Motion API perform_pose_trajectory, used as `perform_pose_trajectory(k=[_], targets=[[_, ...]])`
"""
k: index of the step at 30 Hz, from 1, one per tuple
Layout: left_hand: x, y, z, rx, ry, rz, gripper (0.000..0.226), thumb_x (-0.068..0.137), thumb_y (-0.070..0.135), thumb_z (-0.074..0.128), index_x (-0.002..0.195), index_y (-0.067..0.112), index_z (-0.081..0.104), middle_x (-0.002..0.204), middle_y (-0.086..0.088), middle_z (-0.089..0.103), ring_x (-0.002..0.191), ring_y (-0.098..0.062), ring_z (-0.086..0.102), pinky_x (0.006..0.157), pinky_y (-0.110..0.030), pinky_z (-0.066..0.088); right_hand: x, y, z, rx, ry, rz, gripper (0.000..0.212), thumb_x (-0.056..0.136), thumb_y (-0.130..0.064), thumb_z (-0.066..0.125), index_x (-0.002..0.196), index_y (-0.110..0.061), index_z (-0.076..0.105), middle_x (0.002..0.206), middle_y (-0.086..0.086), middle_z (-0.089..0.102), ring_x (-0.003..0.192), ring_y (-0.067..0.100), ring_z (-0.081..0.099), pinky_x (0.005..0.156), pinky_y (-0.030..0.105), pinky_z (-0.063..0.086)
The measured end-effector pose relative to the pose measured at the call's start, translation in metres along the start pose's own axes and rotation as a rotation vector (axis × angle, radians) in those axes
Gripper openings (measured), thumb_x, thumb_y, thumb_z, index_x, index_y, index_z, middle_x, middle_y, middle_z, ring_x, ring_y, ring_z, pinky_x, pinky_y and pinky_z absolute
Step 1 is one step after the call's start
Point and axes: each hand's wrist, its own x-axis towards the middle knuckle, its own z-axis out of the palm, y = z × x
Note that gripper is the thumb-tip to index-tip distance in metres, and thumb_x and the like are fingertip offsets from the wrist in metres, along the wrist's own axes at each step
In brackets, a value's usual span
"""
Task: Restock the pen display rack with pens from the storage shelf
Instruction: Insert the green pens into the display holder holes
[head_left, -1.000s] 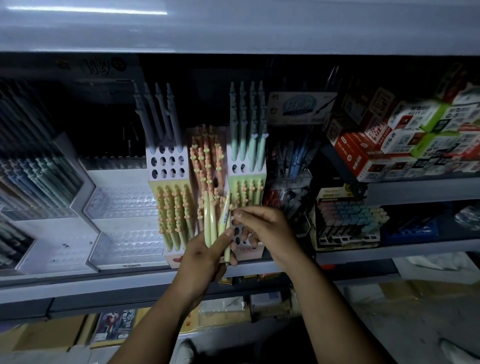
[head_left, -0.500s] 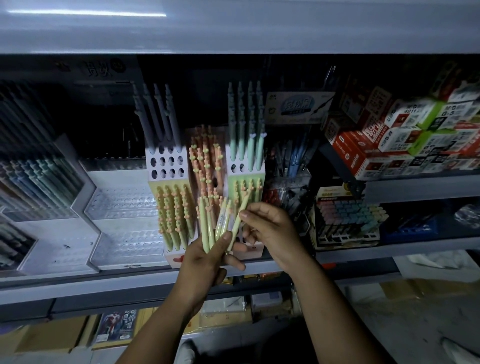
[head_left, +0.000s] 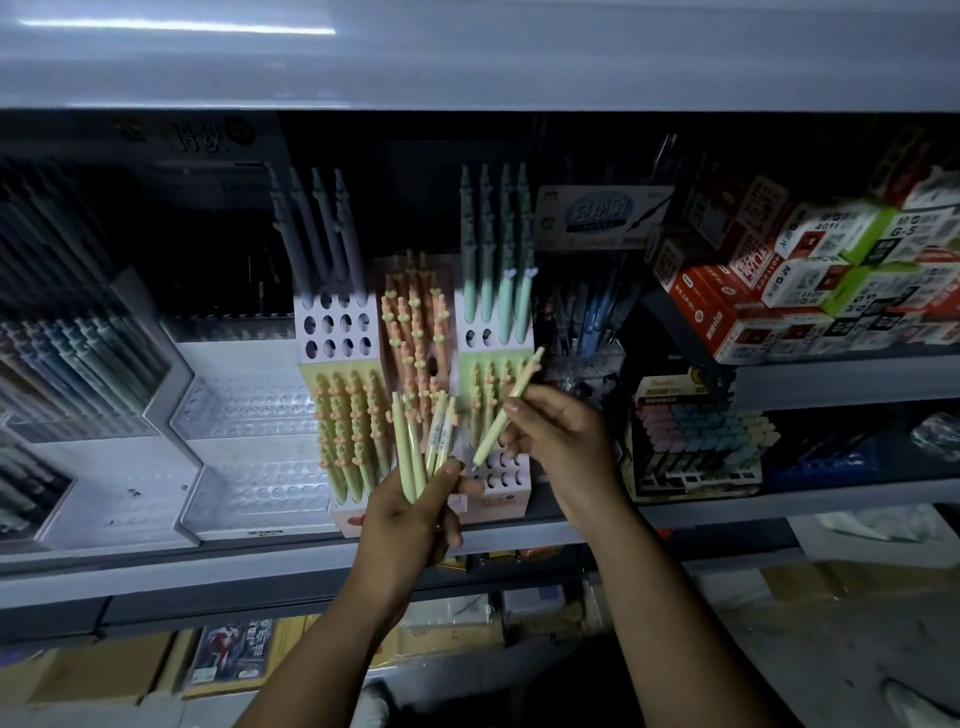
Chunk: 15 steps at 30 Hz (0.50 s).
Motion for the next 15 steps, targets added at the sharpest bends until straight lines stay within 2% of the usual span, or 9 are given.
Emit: perform_pose_trajectory(k=[2, 4, 6, 10, 12, 15], targets=[[0.0, -0.003, -0.005, 0.021, 0.005, -0.007, 0.042, 0.1, 0.039, 0.061, 0.078, 0.004, 0.071, 0.048, -0.017, 0.043, 0.039, -0.019, 0.029, 0.043, -0.024, 0.027, 0.005, -0.001, -0.007, -0.027, 0.092, -0.038, 0.009, 0.096, -0.006, 0.066, 0.099, -0.011, 0.074, 0.075, 0.007, 0.071, 0.065, 0.019, 0.064, 0.062, 0.032, 0.056], [0.0, -0.004, -0.01, 0.016, -0.001, -0.005, 0.046, 0.099, 0.04, 0.062, 0.072, 0.002, 0.062, 0.048, -0.013, 0.038, 0.04, -0.019, 0.029, 0.046, -0.026, 0.026, 0.01, 0.002, -0.013, -0.144, 0.142, -0.082, 0.008, 0.095, -0.006, 0.068, 0.096, -0.012, 0.073, 0.074, 0.006, 0.072, 0.064, 0.018, 0.066, 0.063, 0.03, 0.057], [0.0, -0.005, -0.012, -0.009, -0.018, -0.001, 0.045, 0.099, 0.039, 0.062, 0.076, 0.0, 0.055, 0.053, -0.009, 0.039, 0.043, -0.018, 0.028, 0.048, -0.027, 0.024, 0.015, 0.01, -0.016, -0.266, 0.175, -0.106, 0.011, 0.093, -0.005, 0.07, 0.092, -0.016, 0.071, 0.077, 0.004, 0.074, 0.064, 0.019, 0.069, 0.065, 0.031, 0.058], [0.0, -0.007, -0.014, -0.063, -0.008, 0.002, 0.047, 0.101, 0.038, 0.059, 0.1, -0.009, 0.054, 0.062, -0.004, 0.04, 0.046, -0.017, 0.026, 0.049, -0.028, 0.023, 0.024, 0.03, -0.019, -0.425, 0.243, -0.115, 0.021, 0.09, -0.013, 0.076, 0.089, -0.031, 0.066, 0.088, 0.001, 0.075, 0.079, 0.022, 0.073, 0.079, 0.046, 0.061], [-0.001, -0.006, -0.015, -0.075, -0.01, 0.011, 0.041, 0.102, 0.037, 0.057, 0.102, -0.003, 0.06, 0.064, -0.005, 0.04, 0.046, -0.017, 0.026, 0.05, -0.028, 0.023, 0.026, 0.033, -0.019, -0.47, 0.247, -0.126, 0.019, 0.091, -0.013, 0.075, 0.088, -0.029, 0.065, 0.089, 0.001, 0.075, 0.082, 0.02, 0.073, 0.081, 0.046, 0.061], [-0.003, -0.005, -0.019, -0.074, -0.026, 0.018, 0.03, 0.102, 0.036, 0.057, 0.094, 0.008, 0.066, 0.066, -0.007, 0.04, 0.047, -0.018, 0.026, 0.05, -0.031, 0.023, 0.028, 0.033, -0.015, -0.521, 0.215, -0.13, 0.014, 0.092, -0.009, 0.074, 0.093, -0.021, 0.066, 0.084, -0.004, 0.072, 0.079, 0.016, 0.072, 0.078, 0.037, 0.06]])
